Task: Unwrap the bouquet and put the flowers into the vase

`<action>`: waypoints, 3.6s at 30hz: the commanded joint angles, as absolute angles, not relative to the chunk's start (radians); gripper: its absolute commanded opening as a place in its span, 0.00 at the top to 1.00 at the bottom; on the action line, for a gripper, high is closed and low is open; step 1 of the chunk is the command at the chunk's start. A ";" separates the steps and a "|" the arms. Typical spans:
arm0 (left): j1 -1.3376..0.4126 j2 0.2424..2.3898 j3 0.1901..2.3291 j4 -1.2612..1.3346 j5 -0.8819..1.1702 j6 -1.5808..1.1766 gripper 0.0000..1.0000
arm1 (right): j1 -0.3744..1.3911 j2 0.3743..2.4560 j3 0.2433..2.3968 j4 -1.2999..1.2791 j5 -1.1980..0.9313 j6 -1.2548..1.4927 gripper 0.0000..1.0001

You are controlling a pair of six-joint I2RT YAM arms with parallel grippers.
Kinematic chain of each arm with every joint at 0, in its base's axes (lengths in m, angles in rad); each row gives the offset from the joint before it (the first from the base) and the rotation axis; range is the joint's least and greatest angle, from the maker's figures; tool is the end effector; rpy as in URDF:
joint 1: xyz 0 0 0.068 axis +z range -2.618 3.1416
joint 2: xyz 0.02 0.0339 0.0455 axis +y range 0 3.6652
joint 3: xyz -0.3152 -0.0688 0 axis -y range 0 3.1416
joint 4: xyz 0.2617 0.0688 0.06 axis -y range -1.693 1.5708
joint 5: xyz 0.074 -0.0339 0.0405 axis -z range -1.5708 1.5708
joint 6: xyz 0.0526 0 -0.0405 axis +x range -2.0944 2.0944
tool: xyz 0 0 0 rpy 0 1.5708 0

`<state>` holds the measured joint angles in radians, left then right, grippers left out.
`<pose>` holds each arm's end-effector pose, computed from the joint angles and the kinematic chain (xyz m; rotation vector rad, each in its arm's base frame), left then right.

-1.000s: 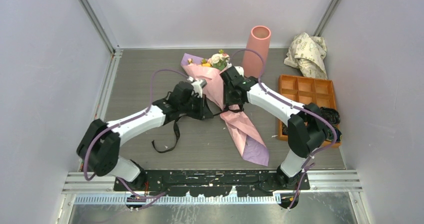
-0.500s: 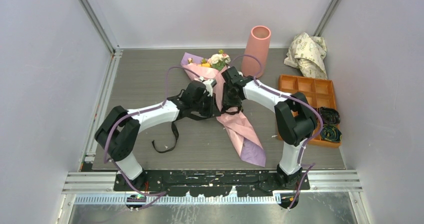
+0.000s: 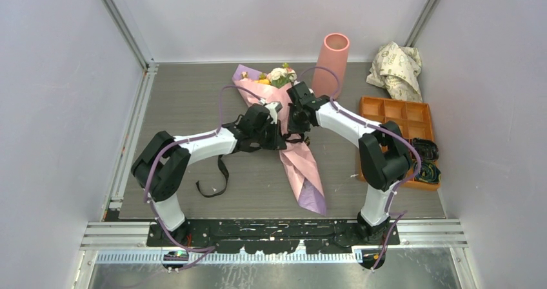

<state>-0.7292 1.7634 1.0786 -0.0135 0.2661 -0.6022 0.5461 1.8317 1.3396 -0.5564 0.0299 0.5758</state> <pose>0.3014 -0.2878 0.2236 0.3067 2.4248 -0.9592 0.3627 0.2186 0.2376 0.0502 2.6624 0.3449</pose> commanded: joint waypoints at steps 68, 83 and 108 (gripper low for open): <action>-0.584 0.740 1.286 -0.758 -0.462 -0.503 0.86 | 0.948 2.233 1.913 -0.731 0.257 0.264 0.54; -0.584 0.735 1.275 -0.761 -0.477 -0.505 0.83 | 0.907 2.260 1.886 -0.664 0.098 0.264 0.68; -0.584 0.714 1.258 -0.764 -0.485 -0.503 0.82 | 0.906 2.149 1.827 -0.675 0.065 0.282 0.70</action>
<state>-0.5804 0.7128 1.2598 -0.7834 -0.4721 -0.5148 0.9012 2.2311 1.8023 -0.6762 0.0517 0.2863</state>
